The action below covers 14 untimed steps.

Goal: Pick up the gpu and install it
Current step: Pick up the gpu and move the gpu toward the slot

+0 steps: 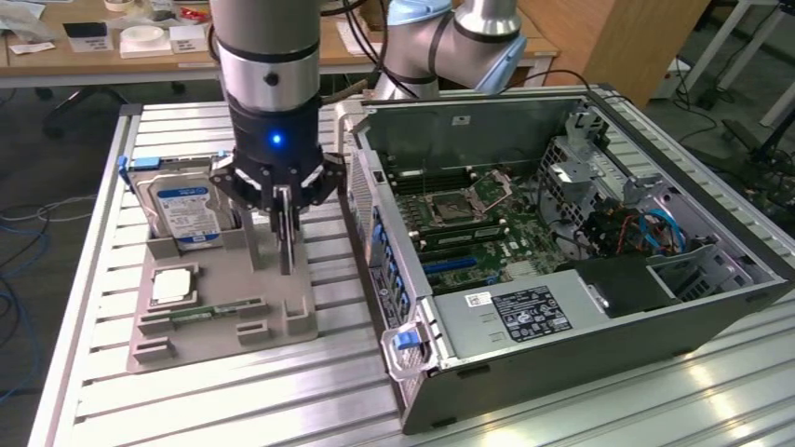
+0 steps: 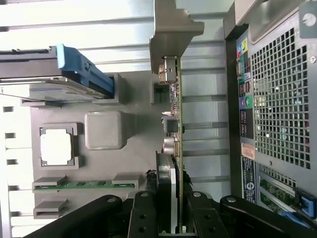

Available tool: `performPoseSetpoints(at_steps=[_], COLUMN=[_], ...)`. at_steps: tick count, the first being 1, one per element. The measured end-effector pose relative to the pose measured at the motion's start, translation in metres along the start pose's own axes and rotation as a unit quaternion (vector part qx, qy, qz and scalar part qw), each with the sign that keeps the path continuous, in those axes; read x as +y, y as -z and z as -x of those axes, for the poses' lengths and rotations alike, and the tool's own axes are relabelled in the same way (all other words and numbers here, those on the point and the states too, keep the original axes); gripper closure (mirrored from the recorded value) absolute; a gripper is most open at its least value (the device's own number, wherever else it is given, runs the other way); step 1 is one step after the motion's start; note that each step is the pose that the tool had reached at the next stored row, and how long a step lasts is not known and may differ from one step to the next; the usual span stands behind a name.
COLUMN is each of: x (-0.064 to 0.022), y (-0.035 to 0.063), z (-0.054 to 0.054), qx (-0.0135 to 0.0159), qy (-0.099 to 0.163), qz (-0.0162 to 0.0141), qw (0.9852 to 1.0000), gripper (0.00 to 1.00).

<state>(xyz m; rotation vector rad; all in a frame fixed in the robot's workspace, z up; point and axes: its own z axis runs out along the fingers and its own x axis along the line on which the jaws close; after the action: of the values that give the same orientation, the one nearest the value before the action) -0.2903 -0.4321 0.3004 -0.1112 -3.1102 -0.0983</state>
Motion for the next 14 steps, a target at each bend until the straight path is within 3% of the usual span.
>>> performPoseSetpoints(at_steps=[7,14], x=[0.0017,0.0031], y=[0.0265,0.0491], z=[-0.001,-0.001], qx=[0.0002,0.0008], qy=[0.000,0.000], qz=[0.0030,0.0110], qw=[1.0000,0.9999], gripper=[0.72,0.72])
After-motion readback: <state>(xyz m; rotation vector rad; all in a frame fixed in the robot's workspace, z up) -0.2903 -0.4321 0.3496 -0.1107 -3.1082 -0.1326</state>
